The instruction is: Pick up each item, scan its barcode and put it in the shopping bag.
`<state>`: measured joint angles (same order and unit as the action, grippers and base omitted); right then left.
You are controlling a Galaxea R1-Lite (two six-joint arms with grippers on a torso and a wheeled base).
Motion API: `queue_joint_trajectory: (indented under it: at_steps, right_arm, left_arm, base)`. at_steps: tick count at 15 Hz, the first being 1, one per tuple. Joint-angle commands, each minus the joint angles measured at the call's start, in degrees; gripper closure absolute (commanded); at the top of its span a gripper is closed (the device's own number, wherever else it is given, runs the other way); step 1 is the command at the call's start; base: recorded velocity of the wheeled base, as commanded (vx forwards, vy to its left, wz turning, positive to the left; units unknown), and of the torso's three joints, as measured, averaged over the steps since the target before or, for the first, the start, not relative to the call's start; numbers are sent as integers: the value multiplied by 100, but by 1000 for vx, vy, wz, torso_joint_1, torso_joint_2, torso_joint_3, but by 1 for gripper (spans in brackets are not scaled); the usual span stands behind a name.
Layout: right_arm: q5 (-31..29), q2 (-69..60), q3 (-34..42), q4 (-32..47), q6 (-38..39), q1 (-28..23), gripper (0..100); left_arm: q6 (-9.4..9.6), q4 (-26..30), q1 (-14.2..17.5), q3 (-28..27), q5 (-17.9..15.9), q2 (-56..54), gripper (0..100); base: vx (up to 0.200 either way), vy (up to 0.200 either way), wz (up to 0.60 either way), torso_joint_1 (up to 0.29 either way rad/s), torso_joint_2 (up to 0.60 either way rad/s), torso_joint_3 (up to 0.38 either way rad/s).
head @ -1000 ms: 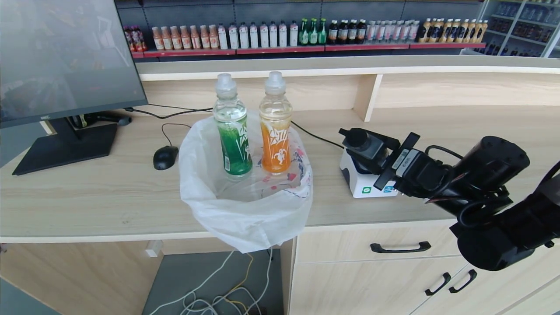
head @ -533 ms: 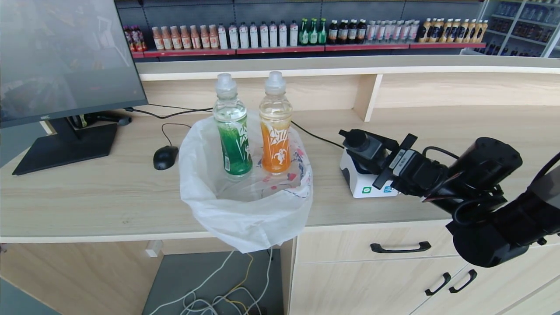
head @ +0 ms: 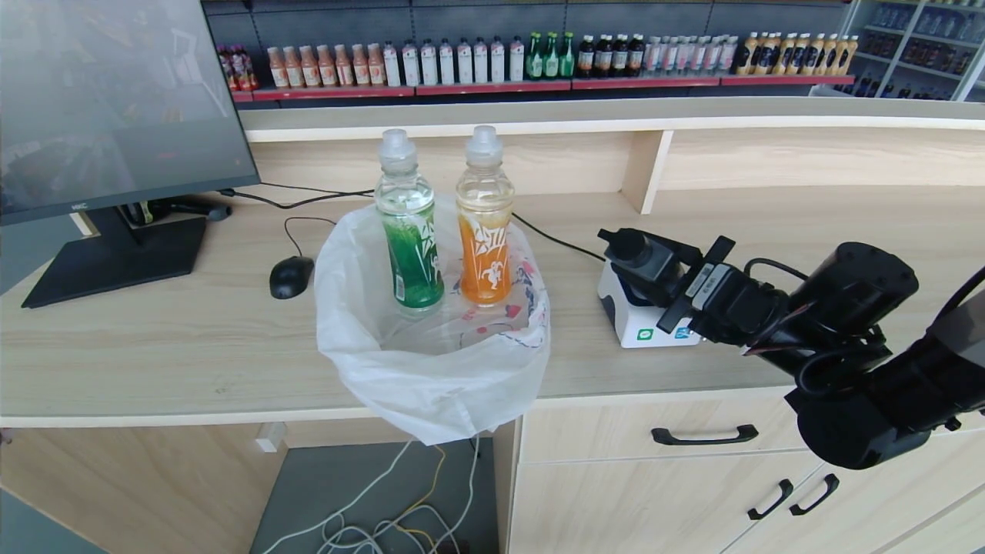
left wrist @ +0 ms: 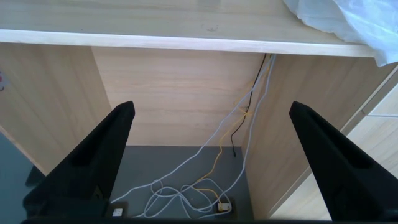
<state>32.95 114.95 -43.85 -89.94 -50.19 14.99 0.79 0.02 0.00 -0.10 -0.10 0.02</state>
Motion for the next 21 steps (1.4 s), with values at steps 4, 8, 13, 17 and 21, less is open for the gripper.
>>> queue_joint_trajectory:
  at_steps: [4,8,13,17,21]
  right_arm:
    - [-8,-25,-10,-6,0,3,100]
    - [-8,-165,8,-6,0,12,100]
    - [-105,-728,61,-6,387,267,100]
    - [-1300,-1159,96,-6,1363,865,100]
    - [-2320,-1317,430,-6,2576,1181,100]
  left_arm:
    - [0,-2,0,1,1,-2,0]
    - [0,-2,0,1,1,-2,0]
    - [0,-2,0,1,1,-2,0]
    - [0,-2,0,1,1,-2,0]
    - [0,6,0,1,1,-2,0]
  base:
    - [0,0,0,0,0,0]
    - [0,0,0,0,0,0]
    - [0,0,0,0,0,0]
    - [0,0,0,0,0,0]
    - [0,0,0,0,0,0]
